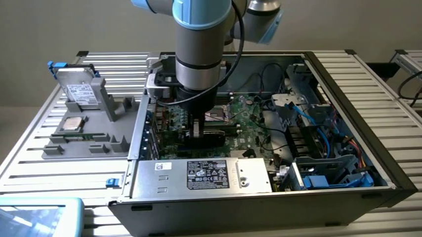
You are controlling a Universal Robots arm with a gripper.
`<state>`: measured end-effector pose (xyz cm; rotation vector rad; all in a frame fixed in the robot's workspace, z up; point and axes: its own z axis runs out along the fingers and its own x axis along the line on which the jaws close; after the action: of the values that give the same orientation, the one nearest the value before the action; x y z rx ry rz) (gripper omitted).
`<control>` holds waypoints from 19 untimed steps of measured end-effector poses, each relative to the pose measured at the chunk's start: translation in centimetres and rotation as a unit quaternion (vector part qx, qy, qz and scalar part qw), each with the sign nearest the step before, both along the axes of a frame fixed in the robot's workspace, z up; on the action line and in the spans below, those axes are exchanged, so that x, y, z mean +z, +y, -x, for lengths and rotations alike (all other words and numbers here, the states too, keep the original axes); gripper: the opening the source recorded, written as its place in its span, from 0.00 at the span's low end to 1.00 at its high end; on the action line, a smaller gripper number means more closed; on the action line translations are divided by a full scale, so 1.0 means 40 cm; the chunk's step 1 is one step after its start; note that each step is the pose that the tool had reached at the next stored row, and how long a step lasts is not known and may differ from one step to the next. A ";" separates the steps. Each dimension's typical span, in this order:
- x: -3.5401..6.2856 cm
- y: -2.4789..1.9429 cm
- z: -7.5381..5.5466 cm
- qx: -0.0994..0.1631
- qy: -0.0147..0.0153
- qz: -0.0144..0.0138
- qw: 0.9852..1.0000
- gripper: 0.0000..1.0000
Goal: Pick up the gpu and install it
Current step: 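Insert the gpu into the slot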
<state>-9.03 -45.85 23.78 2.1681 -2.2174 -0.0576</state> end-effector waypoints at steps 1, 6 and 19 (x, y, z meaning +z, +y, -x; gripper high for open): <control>0.002 0.000 -0.001 0.000 -0.001 0.000 1.000 0.36; 0.024 0.000 -0.002 0.000 -0.010 0.000 1.000 0.42; 0.150 0.000 0.000 0.000 -0.011 0.001 1.000 0.42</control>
<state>-9.04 -45.84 29.77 2.1778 -2.2281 -0.0333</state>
